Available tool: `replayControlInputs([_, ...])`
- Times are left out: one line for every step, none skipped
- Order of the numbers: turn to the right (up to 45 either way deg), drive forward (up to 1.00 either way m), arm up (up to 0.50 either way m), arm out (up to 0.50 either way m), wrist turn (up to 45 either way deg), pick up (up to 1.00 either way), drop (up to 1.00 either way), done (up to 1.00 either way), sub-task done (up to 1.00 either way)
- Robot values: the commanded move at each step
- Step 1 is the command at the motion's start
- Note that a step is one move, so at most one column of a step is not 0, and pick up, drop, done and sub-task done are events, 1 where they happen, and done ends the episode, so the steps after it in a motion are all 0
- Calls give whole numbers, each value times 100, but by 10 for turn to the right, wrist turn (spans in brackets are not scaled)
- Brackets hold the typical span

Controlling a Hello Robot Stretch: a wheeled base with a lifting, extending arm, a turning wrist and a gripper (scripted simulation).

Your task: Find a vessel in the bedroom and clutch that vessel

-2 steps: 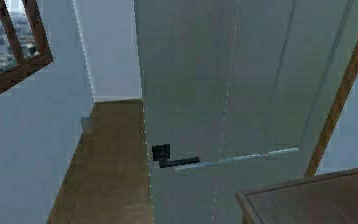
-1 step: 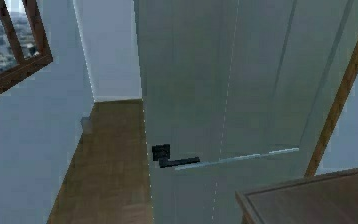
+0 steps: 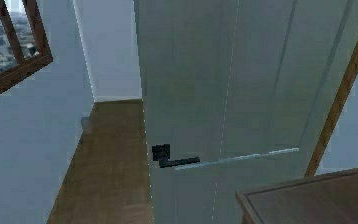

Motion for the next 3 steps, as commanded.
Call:
replayControlInputs([0,0,0,0,330,0,0,0,0])
replayControlInputs([0,0,-16,0,0,0,0,0,0])
replayControlInputs([0,0,0,0,0,100,0,0,0])
